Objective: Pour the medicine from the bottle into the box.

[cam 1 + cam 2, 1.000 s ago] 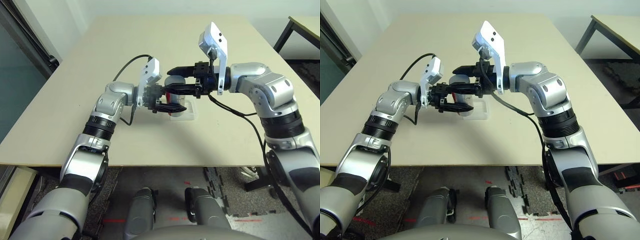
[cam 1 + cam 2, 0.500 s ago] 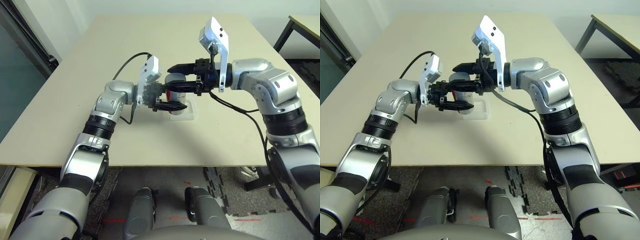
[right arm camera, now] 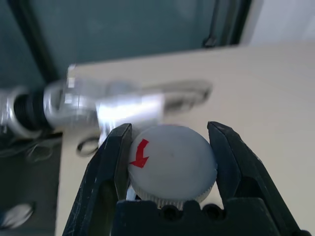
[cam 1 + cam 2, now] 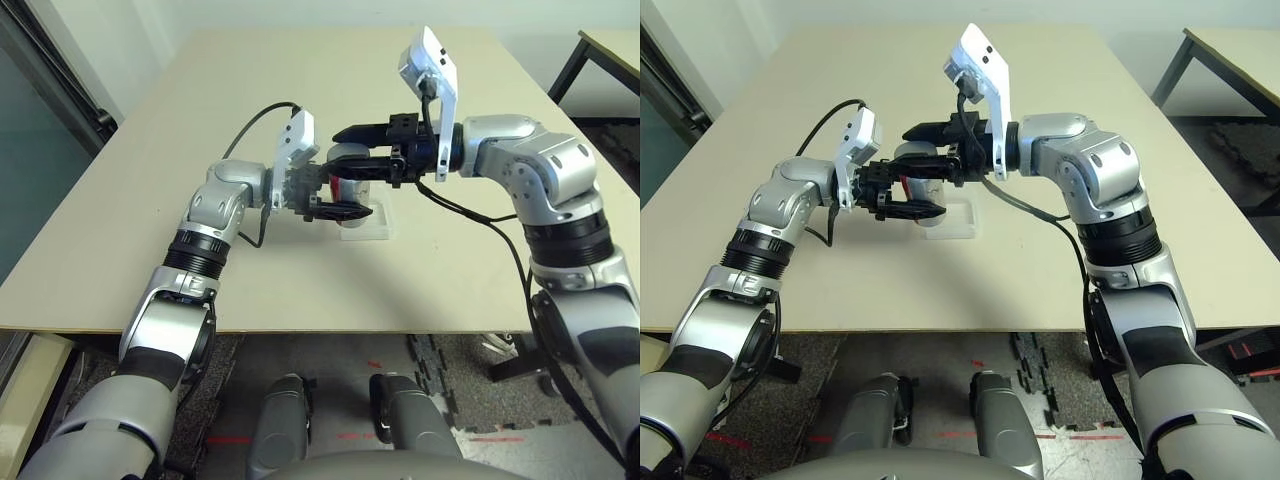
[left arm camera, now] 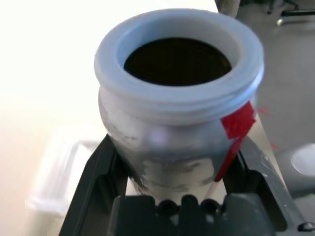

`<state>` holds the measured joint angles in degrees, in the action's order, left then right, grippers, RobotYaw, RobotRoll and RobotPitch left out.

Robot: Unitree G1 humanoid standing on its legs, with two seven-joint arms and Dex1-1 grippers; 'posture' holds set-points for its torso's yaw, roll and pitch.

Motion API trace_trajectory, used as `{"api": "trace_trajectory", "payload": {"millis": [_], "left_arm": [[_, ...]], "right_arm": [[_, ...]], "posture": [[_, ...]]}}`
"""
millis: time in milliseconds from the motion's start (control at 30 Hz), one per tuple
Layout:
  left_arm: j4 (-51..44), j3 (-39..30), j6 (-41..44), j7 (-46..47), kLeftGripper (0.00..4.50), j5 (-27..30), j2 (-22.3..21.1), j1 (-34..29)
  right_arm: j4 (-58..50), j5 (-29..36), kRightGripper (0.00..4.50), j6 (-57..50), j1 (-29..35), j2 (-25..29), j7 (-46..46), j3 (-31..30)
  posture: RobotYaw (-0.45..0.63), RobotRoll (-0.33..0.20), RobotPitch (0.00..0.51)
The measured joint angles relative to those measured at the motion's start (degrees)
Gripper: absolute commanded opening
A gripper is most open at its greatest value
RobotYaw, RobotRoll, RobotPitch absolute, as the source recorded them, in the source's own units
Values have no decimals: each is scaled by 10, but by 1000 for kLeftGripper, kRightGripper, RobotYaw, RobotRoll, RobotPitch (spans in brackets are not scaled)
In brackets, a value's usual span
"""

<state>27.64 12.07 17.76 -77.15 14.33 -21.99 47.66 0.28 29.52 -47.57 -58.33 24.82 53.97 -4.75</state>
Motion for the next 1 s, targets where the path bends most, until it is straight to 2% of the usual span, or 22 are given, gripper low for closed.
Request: {"api": "trace_trajectory", "payload": {"millis": [333, 600, 1000], "left_arm": [[0, 0, 0, 1, 2816, 0, 0, 0], [-1, -5, 0, 12, 2816, 0, -1, 0], [-1, -49, -6, 69, 2816, 2, -2, 8]], "right_arm": [[28, -25, 2586, 29, 5, 9, -10, 0], [134, -91, 2586, 113, 34, -11, -93, 12], [248, -143, 2586, 212, 59, -47, -211, 46]], "posture": [[-22, 0, 91], [-2, 0, 81], [33, 0, 77]]}}
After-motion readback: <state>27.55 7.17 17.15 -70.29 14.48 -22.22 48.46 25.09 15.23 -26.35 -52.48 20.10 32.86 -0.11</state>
